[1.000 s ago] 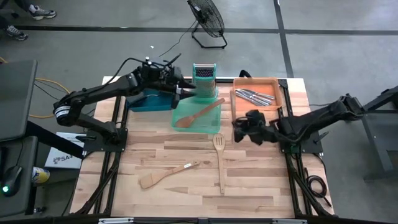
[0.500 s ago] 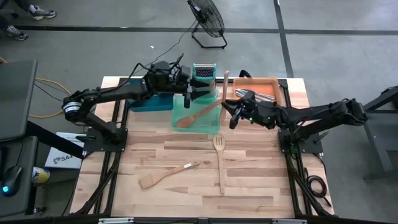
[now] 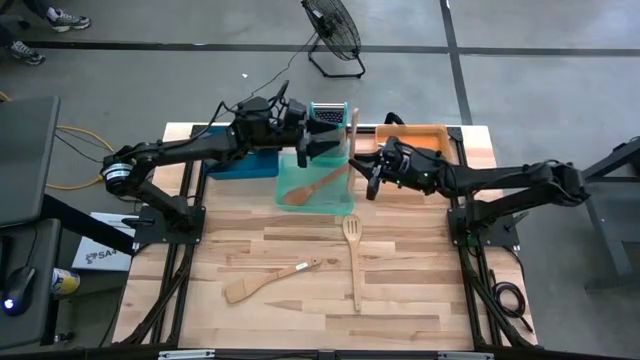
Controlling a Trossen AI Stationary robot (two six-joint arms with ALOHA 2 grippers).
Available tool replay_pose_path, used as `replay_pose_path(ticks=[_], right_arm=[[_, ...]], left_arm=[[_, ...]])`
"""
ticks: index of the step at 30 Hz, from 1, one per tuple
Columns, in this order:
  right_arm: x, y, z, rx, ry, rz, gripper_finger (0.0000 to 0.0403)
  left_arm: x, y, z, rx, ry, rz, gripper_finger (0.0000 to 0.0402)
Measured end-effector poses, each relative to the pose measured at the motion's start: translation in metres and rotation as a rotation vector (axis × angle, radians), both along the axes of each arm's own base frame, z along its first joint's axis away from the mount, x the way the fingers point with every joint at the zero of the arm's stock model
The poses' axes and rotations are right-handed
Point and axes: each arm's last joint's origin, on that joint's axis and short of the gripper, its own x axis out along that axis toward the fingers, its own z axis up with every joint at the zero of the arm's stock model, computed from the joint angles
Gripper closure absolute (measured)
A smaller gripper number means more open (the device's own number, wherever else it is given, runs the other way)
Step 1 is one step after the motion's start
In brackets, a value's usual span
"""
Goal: Pick & Place Kitchen Items
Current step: Put the wooden spoon into the green bin
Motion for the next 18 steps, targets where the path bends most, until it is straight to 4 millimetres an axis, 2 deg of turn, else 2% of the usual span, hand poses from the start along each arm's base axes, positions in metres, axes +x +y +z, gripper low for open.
replay_pose_path(ticks=[4, 18], right_arm=[[0.009, -0.005, -0.003, 0.002, -0.036, 0.044, 0.034], [0.034, -0.02, -0.023, 0.056, -0.1, 0.168, 0.034]], left_arm=[[0.0, 0.001, 0.001, 0.003, -0.013, 0.05, 0.0083], [0.0, 0.002, 0.001, 0.003, -0.009, 0.07, 0.008]])
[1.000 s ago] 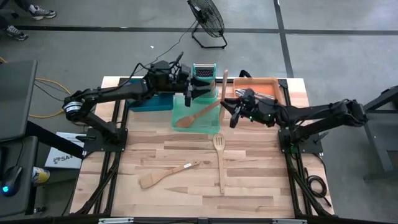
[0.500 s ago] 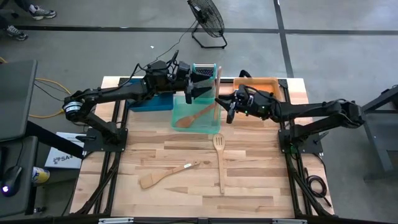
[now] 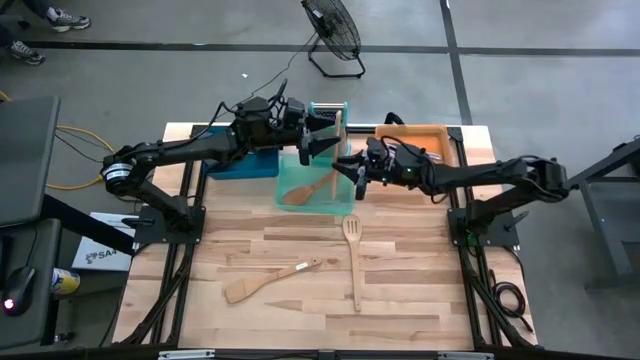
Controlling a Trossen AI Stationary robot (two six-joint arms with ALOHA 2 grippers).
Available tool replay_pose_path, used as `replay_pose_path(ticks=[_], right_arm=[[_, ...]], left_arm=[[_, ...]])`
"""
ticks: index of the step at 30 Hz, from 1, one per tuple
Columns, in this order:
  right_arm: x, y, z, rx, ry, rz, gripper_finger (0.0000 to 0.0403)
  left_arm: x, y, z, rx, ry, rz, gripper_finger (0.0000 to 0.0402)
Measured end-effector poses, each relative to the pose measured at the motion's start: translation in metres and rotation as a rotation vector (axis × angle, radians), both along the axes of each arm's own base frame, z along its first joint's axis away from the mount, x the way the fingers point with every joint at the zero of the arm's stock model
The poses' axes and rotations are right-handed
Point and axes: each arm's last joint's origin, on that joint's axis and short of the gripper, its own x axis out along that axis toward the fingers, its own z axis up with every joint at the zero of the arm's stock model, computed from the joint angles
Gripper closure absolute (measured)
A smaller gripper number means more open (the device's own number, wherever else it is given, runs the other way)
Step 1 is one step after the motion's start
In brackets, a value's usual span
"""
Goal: Pick & Place Kitchen Items
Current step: Put the wooden spoon into the green bin
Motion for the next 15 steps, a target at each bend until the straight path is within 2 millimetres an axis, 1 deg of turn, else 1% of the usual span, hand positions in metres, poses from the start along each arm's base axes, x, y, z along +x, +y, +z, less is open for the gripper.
replay_pose_path(ticks=[4, 15], right_arm=[[0.0022, -0.0022, -0.003, 0.002, 0.002, 0.028, 0.034], [0.0016, -0.0104, -0.0044, 0.009, 0.001, 0.066, 0.034]], left_arm=[[0.0001, 0.0, -0.0011, -0.004, 0.011, -0.001, 0.0092], [0.0004, -0.0007, -0.0036, -0.018, 0.035, -0.031, 0.0166]])
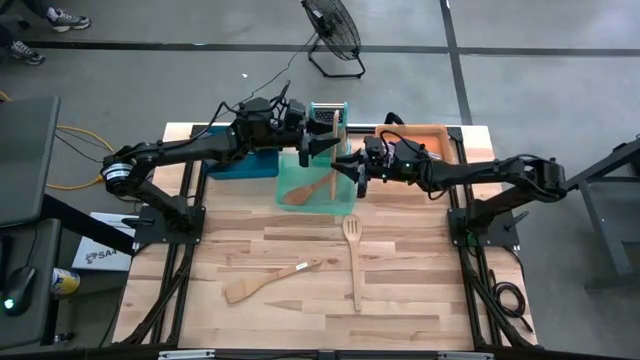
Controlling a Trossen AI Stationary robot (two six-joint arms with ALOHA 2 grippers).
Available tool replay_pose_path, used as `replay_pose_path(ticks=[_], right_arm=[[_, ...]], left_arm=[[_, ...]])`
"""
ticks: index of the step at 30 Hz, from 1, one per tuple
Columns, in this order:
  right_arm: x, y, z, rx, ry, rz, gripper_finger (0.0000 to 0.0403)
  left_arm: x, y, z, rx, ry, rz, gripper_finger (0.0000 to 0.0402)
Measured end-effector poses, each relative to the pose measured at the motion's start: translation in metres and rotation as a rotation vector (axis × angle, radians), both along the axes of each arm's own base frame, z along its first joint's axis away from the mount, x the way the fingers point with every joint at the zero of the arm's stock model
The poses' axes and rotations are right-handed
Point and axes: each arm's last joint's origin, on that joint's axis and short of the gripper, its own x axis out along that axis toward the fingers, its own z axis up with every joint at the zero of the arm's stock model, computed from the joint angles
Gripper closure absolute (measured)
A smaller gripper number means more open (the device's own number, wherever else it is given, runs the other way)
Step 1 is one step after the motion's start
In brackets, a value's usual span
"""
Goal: Pick & Place Kitchen Items
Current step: Put the wooden spoon into the green bin
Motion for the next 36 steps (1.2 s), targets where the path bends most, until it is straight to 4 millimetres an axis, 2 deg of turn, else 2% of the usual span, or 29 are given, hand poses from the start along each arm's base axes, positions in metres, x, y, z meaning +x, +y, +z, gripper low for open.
replay_pose_path(ticks=[13, 19, 29, 31, 36], right_arm=[[0.0044, 0.0001, -0.0032, 0.013, -0.017, 0.09, 0.034], [0.0044, -0.0004, -0.0041, 0.017, -0.012, 0.12, 0.0341], [0.0043, -0.0004, -0.0052, 0.02, -0.001, 0.121, 0.0344], [0.0043, -0.0004, -0.0053, 0.021, 0.0, 0.12, 0.0319], [0.0023, -0.0005, -0.006, 0.038, 0.027, 0.105, 0.0211]], left_arm=[[0.0003, -0.0028, -0.002, -0.004, 0.022, -0.078, 0.0253], [0.0002, -0.0041, -0.0024, 0.024, 0.028, -0.123, 0.031], [0.0, -0.0037, -0.0045, 0.028, 0.049, -0.126, 0.031], [0.0, -0.0037, -0.0045, 0.036, 0.05, -0.123, 0.031], [0.0, -0.0028, -0.0055, 0.04, 0.06, -0.094, 0.031]])
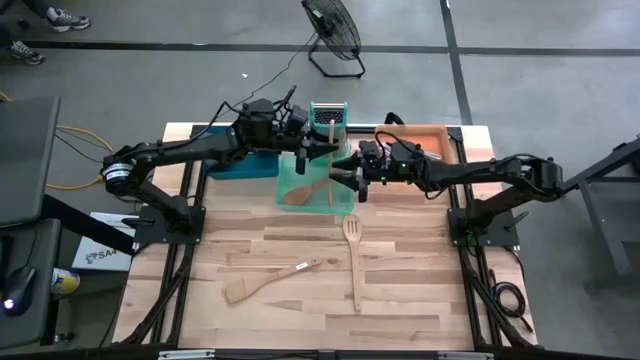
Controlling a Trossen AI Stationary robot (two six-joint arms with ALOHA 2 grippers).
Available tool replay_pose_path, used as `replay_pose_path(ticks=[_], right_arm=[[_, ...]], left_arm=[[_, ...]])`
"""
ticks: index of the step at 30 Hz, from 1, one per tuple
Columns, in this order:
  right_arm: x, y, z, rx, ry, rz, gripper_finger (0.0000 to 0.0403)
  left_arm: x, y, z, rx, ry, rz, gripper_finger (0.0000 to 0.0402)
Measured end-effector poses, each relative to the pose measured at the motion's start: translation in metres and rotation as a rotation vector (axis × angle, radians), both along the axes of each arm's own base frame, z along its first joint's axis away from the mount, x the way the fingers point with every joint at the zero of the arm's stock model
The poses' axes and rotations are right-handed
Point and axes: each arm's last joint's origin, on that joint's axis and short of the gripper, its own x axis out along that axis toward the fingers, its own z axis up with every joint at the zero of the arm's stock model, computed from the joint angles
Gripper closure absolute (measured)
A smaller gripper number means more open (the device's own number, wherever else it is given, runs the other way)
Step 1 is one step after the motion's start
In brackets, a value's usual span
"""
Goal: Pick & Place Kitchen Items
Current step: Put the wooden spoon into the green bin
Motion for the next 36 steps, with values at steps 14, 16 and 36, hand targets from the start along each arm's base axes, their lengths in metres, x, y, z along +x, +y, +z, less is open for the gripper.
replay_pose_path(ticks=[14, 16, 36], right_arm=[[-0.041, -0.003, 0.008, 0.009, 0.264, -0.246, 0.0156], [-0.047, -0.005, 0.009, 0.02, 0.289, -0.263, 0.0156], [-0.062, -0.012, 0.005, 0.052, 0.39, -0.334, 0.0155]], left_arm=[[-0.003, 0.008, -0.019, 0.018, 0.205, 0.291, 0.031], [-0.004, 0.008, -0.022, 0.026, 0.235, 0.317, 0.031], [0.028, 0.022, -0.029, 0.093, 0.739, 0.368, 0.031]])
